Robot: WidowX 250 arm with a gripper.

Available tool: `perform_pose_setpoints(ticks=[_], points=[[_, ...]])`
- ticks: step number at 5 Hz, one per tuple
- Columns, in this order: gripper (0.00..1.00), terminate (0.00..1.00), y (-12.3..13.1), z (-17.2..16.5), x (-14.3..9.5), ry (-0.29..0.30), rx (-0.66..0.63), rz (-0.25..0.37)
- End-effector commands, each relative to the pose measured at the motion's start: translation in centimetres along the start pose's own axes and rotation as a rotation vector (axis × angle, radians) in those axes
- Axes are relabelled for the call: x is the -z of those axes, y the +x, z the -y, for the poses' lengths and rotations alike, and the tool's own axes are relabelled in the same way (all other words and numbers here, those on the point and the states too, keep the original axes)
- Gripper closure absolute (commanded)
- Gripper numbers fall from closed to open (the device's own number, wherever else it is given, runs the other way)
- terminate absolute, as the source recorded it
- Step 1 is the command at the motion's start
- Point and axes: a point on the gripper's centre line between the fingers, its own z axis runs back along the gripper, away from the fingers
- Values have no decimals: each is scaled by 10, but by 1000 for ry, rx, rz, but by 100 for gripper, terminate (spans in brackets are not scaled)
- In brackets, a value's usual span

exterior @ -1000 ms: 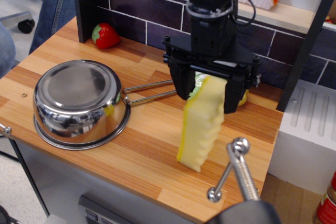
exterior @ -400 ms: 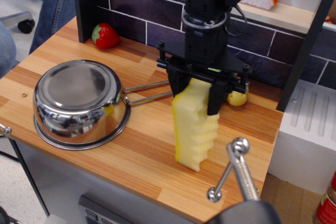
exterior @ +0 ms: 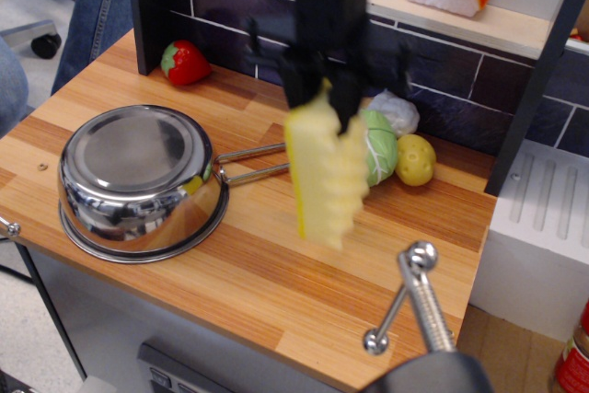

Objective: Wipe pot with sponge

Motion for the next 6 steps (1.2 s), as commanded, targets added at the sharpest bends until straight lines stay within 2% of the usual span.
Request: perform_pose_setpoints(ticks=[1,2,3,4,6], points=[[100,0,1,-48,-43,47,-109,171],[100,0,-8,-69,-47,68,-84,194],[100,0,-8,-85,-46,127,-119,161],[100,0,-14,-97,-44,179,-124,162],[100,0,-14,-115,-18,264,-147,168]])
